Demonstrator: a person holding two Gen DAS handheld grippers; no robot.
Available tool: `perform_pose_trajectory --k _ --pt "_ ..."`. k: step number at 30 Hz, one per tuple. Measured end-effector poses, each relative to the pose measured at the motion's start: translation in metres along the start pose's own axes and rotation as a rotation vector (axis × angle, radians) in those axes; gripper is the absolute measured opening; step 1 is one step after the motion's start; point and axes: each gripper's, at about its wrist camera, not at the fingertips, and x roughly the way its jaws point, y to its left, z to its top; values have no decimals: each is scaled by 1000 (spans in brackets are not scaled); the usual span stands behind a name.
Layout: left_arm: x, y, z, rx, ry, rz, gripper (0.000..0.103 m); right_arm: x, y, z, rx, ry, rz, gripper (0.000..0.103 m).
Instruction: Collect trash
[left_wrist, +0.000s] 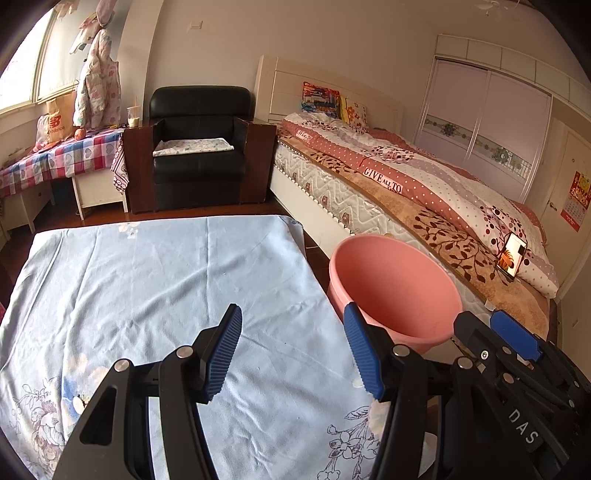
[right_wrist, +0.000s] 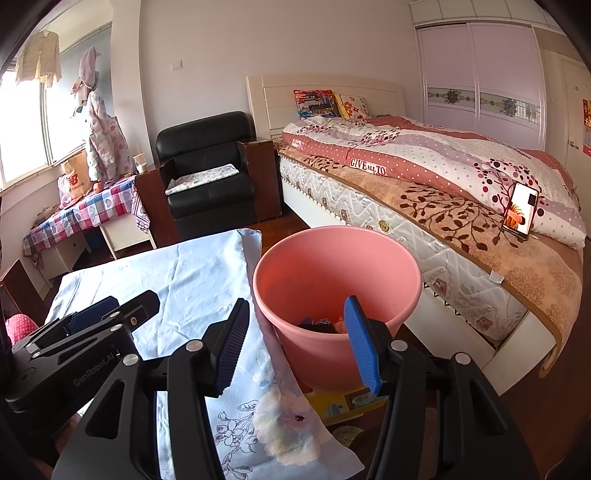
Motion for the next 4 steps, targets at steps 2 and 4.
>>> perform_pose_trajectory --k 2,4 --pt "1 2 0 -5 1 2 57 1 1 0 -2 2 0 54" --pt "2 3 1 -12 6 1 57 3 1 -1 -5 4 -2 54"
